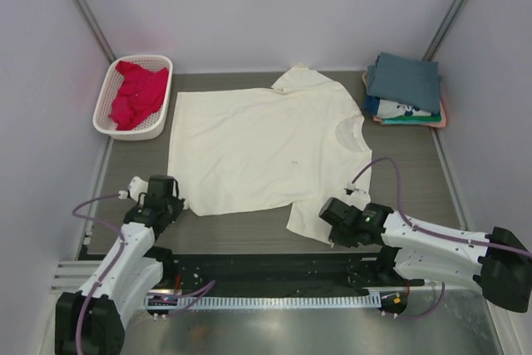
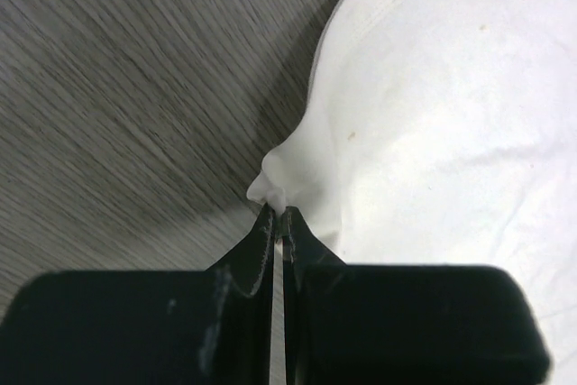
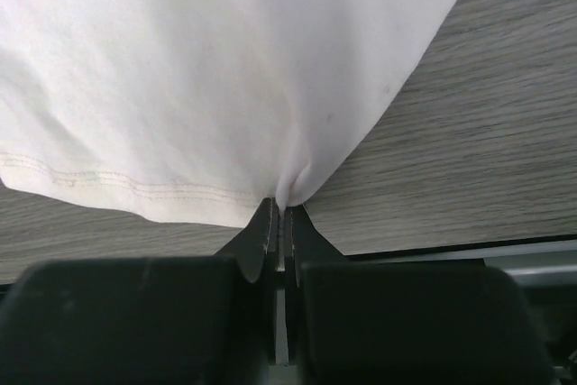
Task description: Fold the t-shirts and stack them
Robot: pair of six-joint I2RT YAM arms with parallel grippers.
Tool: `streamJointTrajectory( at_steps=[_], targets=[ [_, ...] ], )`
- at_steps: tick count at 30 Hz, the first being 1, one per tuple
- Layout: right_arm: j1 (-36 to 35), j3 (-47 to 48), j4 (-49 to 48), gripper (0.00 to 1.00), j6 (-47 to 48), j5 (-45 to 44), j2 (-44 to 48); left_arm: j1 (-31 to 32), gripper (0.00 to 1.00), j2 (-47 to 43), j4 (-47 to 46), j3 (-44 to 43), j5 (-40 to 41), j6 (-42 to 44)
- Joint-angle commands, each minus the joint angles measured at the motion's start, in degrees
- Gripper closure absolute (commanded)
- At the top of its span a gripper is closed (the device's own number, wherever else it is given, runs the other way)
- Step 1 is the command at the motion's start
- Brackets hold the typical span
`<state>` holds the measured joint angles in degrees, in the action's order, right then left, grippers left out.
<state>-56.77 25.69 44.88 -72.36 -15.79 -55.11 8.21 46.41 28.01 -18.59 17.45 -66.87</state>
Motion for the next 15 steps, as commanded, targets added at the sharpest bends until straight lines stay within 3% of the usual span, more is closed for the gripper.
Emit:
streamJointTrajectory(
  at_steps=[1, 9, 15],
  targets=[
    [-0.79, -0.56, -0.15, 0.99, -1.03, -1.08, 1.49, -0.21, 1.0, -4.83, 4.06, -2.5, -1.37, 0.6],
    [-0.97, 12.0, 10.91, 0.99, 2.39, -9.15, 4.93, -0.21, 0.99, -14.42, 16.81, -9.97, -0.93, 2.88],
    [2.0, 25.97, 12.25, 0.99, 11.26, -19.7, -0.16, -0.3, 0.99, -8.29, 16.12, -16.12, -1.54, 7.62]
  ],
)
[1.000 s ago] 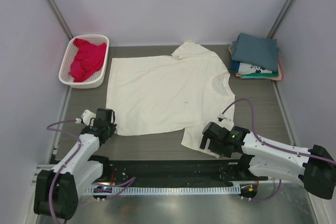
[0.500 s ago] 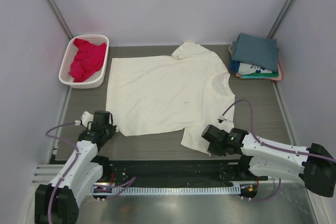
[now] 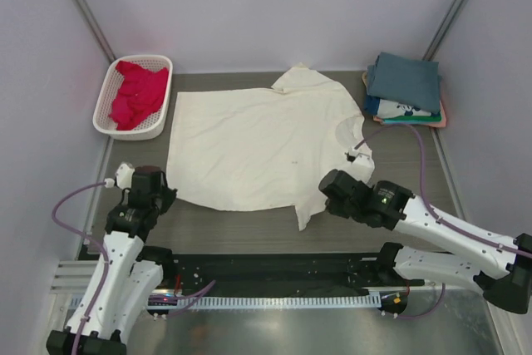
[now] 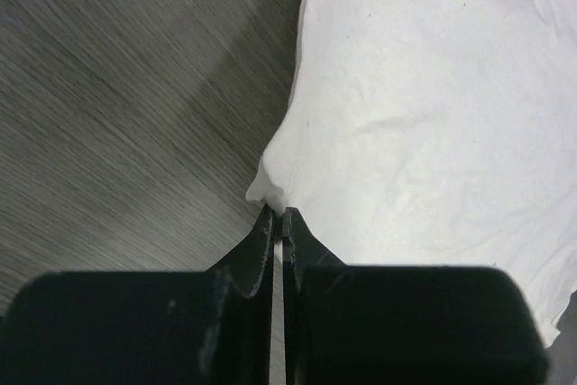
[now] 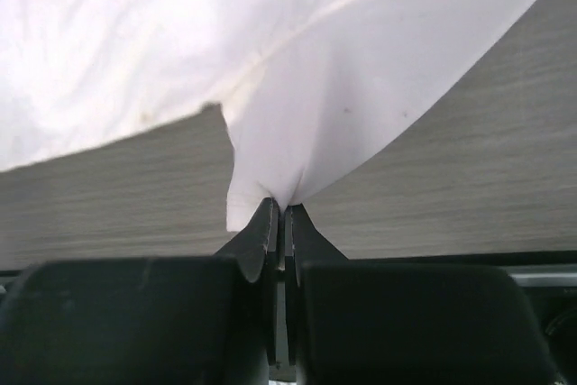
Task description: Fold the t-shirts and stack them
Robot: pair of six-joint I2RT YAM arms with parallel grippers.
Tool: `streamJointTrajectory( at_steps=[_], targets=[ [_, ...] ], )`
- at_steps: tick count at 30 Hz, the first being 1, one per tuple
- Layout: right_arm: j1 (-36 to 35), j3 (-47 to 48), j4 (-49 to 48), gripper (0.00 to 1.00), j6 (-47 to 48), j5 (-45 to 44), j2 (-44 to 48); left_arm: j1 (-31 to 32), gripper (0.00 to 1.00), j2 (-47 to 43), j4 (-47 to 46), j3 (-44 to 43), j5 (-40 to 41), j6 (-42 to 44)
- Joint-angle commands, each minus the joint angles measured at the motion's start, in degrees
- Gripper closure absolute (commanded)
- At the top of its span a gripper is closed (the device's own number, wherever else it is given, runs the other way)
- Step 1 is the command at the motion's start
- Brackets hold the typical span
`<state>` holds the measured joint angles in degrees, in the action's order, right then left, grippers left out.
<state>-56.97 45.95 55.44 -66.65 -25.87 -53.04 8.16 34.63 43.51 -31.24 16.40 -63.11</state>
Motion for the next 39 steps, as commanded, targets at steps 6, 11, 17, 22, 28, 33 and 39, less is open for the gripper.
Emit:
streamJointTrajectory(
  at_steps=[6, 11, 17, 22, 28, 33, 39],
  targets=[
    [16.61, 13.36, -8.39, 0.99, 24.16, -3.51, -10.32, -0.43, 1.0, 17.63, -3.86, -12.07, -2.78, 8.61],
    [26.64, 21.62, -13.68, 0.99, 32.89, -0.33, -21.55, -1.48, 1.0, 27.67, -6.94, -18.4, -2.87, 10.99],
    [32.61, 33.4, -16.06, 0.99, 39.66, 1.61, -32.64, -4.47, 1.0, 40.41, -9.49, -26.4, -4.62, 13.8],
    [35.52, 42.89, -16.15, 0.99, 43.09, 2.4, -42.49, -6.23, 1.0, 50.42, -8.26, -33.35, -4.28, 15.91],
    [38.33, 50.54, -16.24, 0.99, 44.85, 3.89, -51.81, -7.11, 1.0, 56.5, -7.3, -38.62, -1.82, 16.44],
    [40.09, 55.72, -16.15, 0.99, 45.21, 4.86, -57.61, -7.9, 1.0, 61.16, -6.86, -41.96, -1.11, 17.06],
    [41.59, 60.12, -16.15, 0.99, 45.73, 4.25, -63.33, -7.9, 1.0, 64.41, -6.86, -43.9, -0.41, 16.79]
  ],
)
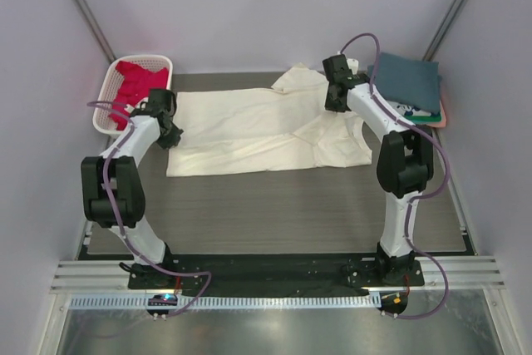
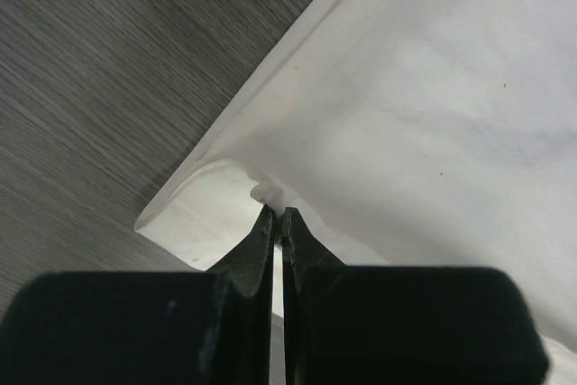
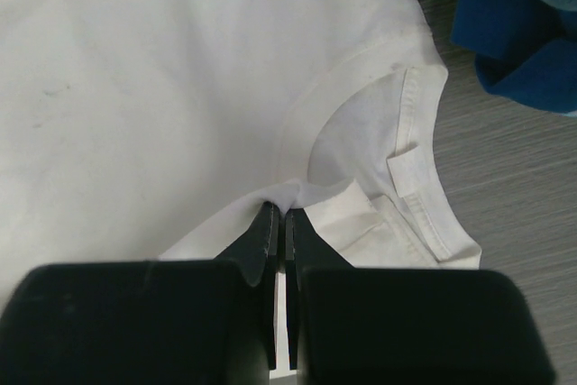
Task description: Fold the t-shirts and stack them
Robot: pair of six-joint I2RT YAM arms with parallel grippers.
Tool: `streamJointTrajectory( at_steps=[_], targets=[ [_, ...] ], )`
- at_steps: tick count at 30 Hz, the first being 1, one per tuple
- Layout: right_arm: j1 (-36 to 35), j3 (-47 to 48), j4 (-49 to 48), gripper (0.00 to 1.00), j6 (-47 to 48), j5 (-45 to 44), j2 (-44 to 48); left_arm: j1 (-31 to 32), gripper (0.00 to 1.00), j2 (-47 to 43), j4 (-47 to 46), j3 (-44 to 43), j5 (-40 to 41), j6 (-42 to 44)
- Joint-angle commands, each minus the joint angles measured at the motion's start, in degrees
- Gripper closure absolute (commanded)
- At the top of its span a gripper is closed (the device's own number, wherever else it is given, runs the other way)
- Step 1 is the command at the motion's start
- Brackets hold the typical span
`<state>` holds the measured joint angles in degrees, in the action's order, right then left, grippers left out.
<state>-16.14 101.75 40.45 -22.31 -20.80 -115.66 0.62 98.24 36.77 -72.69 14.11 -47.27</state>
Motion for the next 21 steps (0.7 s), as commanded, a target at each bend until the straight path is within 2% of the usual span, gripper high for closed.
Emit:
streamJointTrajectory(
  at_steps=[1, 6, 7, 9, 10, 11, 12, 13, 14, 15, 16, 17, 18, 20, 21],
  targets=[
    [0.93, 5.03, -1.07, 0.99, 1.39, -0.74, -1.32, -0.36, 1.0, 1.08, -0.12, -3.33, 1.8, 0.95],
    [1.9, 11.44, 0.24, 0.99, 1.74, -1.53, -7.56, -2.2, 1.0, 4.33, 0.58, -6.5, 0.14, 1.3],
    [2.16, 12.84, 1.64, 0.97, 2.0, -1.09, -8.7, -2.38, 0.92, 5.9, 1.28, -7.55, -0.91, 2.17],
    [3.3, 18.53, 4.1, 0.64, 2.44, 0.23, -10.98, -2.47, 0.8, 6.35, 4.16, -11.5, -2.06, 3.31],
    [3.83, 20.39, 5.68, 0.46, 2.53, 0.58, -12.3, -2.56, 0.61, 5.83, 4.7, -12.21, -2.07, 3.58],
    [4.45, 21.63, 7.87, 0.25, 2.44, 0.23, -12.14, -2.47, 0.51, 3.65, 4.88, -12.04, -1.89, 3.93],
    [5.76, 20.43, 7.89, 0.2, 2.35, -0.12, -11.18, -2.47, 0.43, 1.98, 4.71, -11.35, -1.54, 4.11],
    [6.73, 18.32, 6.94, 0.12, 1.83, 0.58, -7.34, -2.47, 0.32, 0.39, 4.54, -10.47, -1.19, 4.46],
    [7.69, 15.43, 5.71, 0.11, 0.52, 2.24, -4.95, -2.47, 0.28, -2.93, 4.36, -9.5, -1.1, 5.07],
    [8.92, 7.22, 3.96, 0.11, -0.54, 7.56, -2.15, -2.47, 0.23, -4.53, 4.27, -6.45, -1.01, 5.25],
    [11.11, 2.1, -0.85, 0.11, -1.5, 10.66, 5.02, -2.47, 0.22, -6.11, 4.01, -4.68, -1.19, 5.34],
    [12.09, -9.18, -3.94, 0.11, -3.25, 13.47, 8.57, -2.47, 0.22, -9.87, 3.66, -2.22, -1.45, 5.08],
    [12.79, -14.6, -6.84, 0.11, -4.32, 17.94, 12.78, -2.47, 0.22, -11.73, 2.09, 2.59, -1.8, 4.21],
    [14.29, -27.84, -12.39, 0.11, -6.51, 21.74, 22.26, -2.56, 0.23, -15.86, -0.02, 8.5, -4.07, 2.8],
    [14.47, -31.58, -13.63, 0.11, -8.35, 23.07, 24.84, -2.56, 0.23, -19.8, -2.73, 11.14, -4.7, 1.31]
  ],
)
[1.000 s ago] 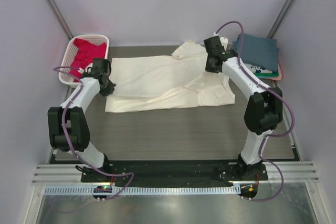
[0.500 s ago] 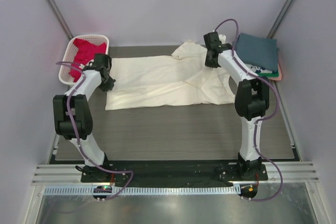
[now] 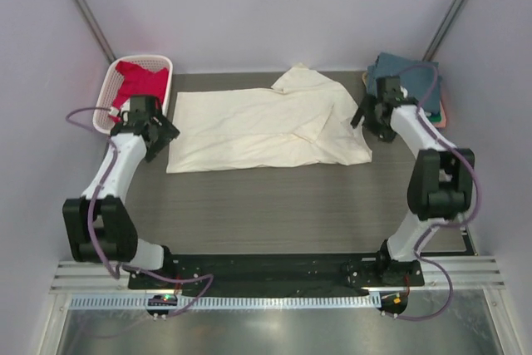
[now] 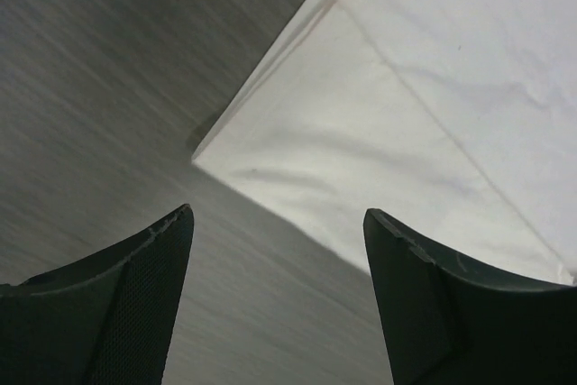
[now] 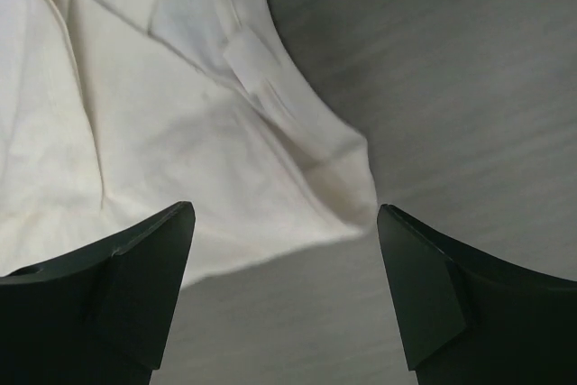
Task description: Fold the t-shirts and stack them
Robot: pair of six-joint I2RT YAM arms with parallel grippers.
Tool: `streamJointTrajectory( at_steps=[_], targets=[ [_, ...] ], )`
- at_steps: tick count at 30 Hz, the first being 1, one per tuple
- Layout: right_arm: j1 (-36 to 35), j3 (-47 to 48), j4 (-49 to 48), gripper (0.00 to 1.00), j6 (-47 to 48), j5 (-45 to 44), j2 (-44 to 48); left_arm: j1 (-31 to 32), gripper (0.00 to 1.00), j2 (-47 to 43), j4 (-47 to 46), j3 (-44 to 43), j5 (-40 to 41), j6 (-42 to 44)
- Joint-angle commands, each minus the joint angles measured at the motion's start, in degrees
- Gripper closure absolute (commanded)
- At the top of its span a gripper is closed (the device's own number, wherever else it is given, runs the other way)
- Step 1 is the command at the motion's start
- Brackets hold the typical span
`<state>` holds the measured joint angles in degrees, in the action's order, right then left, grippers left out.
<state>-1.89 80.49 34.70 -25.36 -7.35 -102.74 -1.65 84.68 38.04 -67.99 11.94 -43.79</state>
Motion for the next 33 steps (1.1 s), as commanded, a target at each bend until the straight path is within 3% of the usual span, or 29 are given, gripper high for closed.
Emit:
streamJointTrajectory(
  at_steps=[1, 4, 8, 21, 26, 28, 32, 33],
  targets=[
    [0.31, -13.74, -9.89, 0.12, -6.35, 11.03, 14.38, -0.2, 0.23, -8.11, -5.42, 12.03, -2.98, -2.79],
    [0.4, -23.95, -12.19, 0.14, -8.12, 12.45, 21.6, -0.2, 0.23, -13.92, -9.64, 20.14, -2.72, -4.28],
    [1.1, -31.08, -15.36, 0.17, -8.56, 13.59, 22.85, -0.37, 0.22, -16.83, -13.86, 26.14, -2.45, -6.74],
    [5.14, -30.57, -21.6, 0.22, -7.77, 10.53, 11.6, -1.25, 0.22, -8.93, -22.39, 29.58, -1.75, -7.8],
    [5.49, -31.79, -23.71, 0.3, -7.86, 11.05, 9.14, -1.34, 0.25, -4.71, -25.03, 29.58, -1.49, -8.24],
    [5.5, -32.06, -24.32, 0.36, -7.51, 10.78, 8.79, -1.25, 0.28, -2.69, -25.73, 29.58, -1.22, -8.68],
    [5.5, -33.37, -26.17, 0.67, -7.42, 10.96, 8.96, -1.25, 0.37, 0.83, -27.75, 28.09, -0.52, -8.94],
    [5.49, -33.47, -26.78, 0.84, -7.51, 10.96, 8.87, -1.34, 0.53, 2.57, -28.63, 27.65, -1.3, -8.42]
  ],
)
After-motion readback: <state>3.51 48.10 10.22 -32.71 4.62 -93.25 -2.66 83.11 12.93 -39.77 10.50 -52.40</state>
